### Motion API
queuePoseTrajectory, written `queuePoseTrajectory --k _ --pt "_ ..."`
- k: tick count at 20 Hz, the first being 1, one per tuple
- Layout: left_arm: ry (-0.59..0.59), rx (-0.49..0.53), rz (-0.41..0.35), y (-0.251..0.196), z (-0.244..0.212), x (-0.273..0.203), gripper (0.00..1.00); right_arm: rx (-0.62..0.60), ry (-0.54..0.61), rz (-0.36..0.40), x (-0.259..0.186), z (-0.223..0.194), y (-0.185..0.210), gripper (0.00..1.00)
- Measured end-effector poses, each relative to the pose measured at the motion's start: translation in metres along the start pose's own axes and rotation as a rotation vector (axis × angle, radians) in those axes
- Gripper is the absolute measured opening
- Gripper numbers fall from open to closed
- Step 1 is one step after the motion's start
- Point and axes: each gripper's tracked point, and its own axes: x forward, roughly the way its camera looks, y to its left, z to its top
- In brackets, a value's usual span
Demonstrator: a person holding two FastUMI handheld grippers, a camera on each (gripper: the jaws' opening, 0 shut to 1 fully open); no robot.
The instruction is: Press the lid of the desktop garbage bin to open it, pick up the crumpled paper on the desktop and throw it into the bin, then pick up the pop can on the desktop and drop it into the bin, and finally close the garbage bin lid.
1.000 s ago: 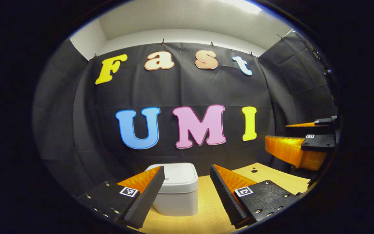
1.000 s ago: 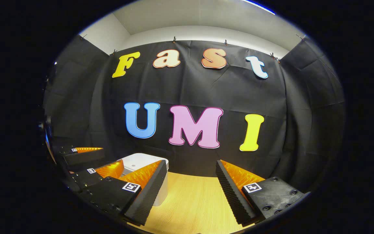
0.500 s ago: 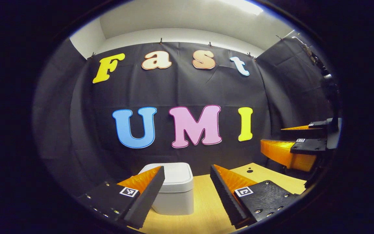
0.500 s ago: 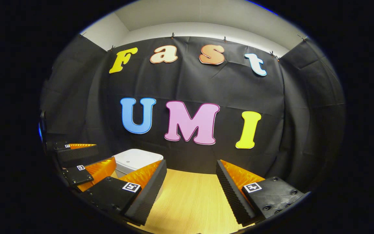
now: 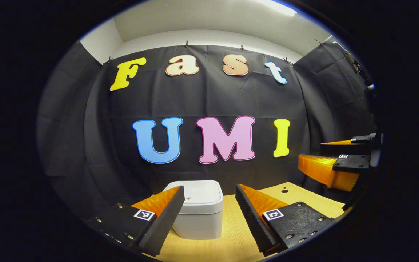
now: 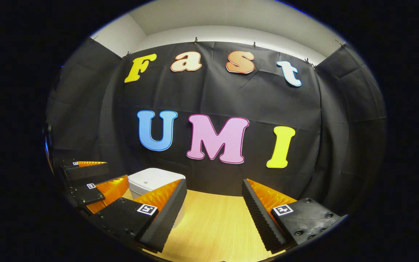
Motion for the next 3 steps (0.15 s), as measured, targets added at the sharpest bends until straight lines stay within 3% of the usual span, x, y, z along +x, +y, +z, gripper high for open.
queuePoseTrajectory --k 3 --pt "-0.004 0.005 0.0 -0.0008 0.0013 -0.0009 0.92 -0.005 -0.005 0.0 0.0011 -0.0005 -0.0001 0.99"
